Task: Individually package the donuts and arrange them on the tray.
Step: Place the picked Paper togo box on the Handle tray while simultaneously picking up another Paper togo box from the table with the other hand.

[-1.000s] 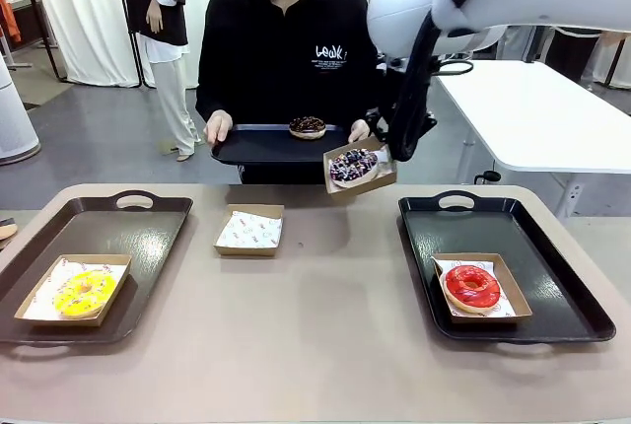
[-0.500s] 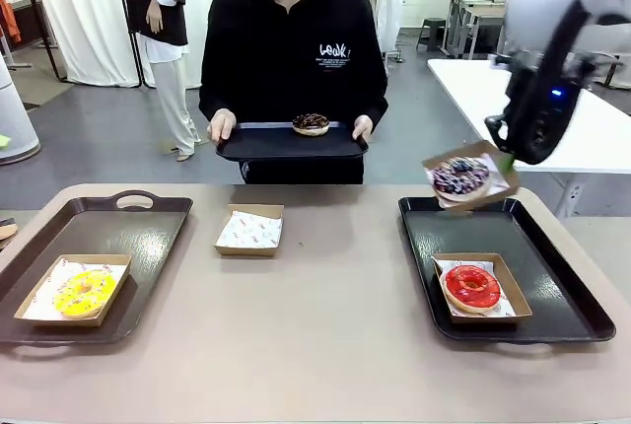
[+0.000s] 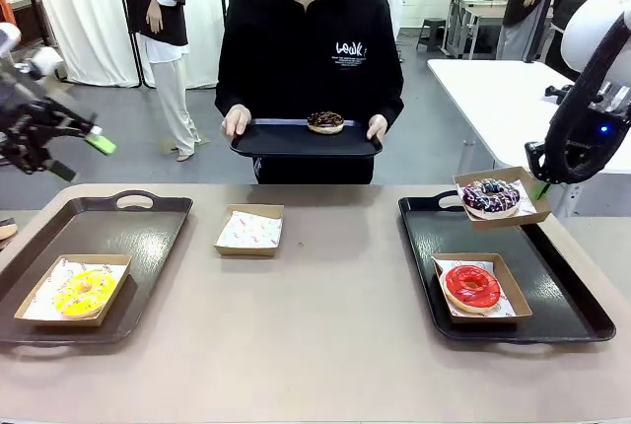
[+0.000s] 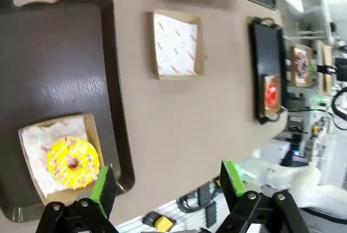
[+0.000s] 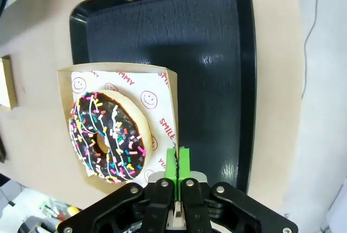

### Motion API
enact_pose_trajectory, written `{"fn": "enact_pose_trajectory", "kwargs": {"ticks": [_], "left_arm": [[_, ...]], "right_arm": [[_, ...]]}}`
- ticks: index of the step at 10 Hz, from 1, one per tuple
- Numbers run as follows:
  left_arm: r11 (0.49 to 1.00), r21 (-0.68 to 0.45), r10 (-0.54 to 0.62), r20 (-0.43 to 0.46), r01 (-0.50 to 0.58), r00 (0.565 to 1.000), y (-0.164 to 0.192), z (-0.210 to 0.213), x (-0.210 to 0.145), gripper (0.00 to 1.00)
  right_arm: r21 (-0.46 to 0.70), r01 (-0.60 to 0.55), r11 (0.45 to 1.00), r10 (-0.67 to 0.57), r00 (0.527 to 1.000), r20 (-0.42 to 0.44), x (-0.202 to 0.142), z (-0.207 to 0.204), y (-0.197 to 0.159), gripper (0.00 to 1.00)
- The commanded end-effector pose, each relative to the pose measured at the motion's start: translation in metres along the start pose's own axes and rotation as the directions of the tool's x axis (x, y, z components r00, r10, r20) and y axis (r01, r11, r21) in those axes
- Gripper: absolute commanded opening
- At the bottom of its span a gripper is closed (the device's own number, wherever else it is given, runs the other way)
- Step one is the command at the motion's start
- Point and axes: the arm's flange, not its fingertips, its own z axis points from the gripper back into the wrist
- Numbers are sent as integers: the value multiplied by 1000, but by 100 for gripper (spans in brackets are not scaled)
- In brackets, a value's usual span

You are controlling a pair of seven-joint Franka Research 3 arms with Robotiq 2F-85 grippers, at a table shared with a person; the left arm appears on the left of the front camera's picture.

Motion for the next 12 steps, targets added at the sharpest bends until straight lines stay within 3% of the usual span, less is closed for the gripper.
{"fn": "enact_pose_trajectory", "kwargs": {"ticks": [1, 5, 8, 11, 12], "left_arm": [[988, 153, 15, -5, -14, 1000, -15, -31, 29, 100], [941, 336, -27, -45, 40, 999, -40, -115, 51, 100], [897, 429, -82, -80, 108, 993, -61, -179, 43, 100], [881, 437, -157, -93, 182, 983, -77, -205, 29, 100], [912, 364, -169, -80, 187, 982, -75, -193, 24, 100]], "right_arm": [[21, -36, 999, 35, 999, 16, 11, -10, -2, 1], [-5, -14, 1000, 14, 1000, -2, 7, -13, -2, 1], [-5, -14, 1000, 14, 1000, -2, 7, -13, -2, 1], [-5, -14, 1000, 14, 1000, -2, 7, -13, -2, 1], [-5, -14, 1000, 14, 1000, -2, 7, -13, -2, 1]]}}
